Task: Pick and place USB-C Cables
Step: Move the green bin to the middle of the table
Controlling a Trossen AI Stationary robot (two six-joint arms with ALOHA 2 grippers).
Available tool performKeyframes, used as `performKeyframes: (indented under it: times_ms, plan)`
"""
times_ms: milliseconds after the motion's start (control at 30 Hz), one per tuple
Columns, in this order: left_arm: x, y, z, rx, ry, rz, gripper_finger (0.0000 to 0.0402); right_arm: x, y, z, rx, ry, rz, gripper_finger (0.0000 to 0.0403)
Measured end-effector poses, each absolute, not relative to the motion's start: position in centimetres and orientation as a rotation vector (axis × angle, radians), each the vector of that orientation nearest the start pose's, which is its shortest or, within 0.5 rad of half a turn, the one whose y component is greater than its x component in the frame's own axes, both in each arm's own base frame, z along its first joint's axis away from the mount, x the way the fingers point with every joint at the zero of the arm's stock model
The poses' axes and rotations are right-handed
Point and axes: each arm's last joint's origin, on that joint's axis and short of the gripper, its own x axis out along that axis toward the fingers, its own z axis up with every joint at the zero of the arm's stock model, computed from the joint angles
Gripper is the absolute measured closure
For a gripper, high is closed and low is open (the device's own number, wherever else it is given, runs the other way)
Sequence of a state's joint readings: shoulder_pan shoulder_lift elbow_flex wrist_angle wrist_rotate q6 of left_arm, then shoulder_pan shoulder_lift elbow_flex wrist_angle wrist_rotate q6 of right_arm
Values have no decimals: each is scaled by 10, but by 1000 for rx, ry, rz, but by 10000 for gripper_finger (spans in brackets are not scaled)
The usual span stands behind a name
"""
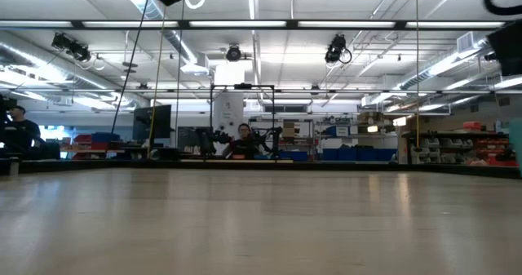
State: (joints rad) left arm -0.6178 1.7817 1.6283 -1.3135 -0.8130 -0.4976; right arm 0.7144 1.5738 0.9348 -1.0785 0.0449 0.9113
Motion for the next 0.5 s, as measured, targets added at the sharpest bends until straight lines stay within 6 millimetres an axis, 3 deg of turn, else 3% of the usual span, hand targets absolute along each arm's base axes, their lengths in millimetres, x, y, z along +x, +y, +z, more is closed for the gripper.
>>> performKeyframes:
  times_ms: [300,500]
  plan:
    - [272,-190,297,541,1003,390,230,228,113,174,103,1500,-232,398]
    - [269,-195,297,546,996,377,230,256,83,185,73,1412,-219,399]
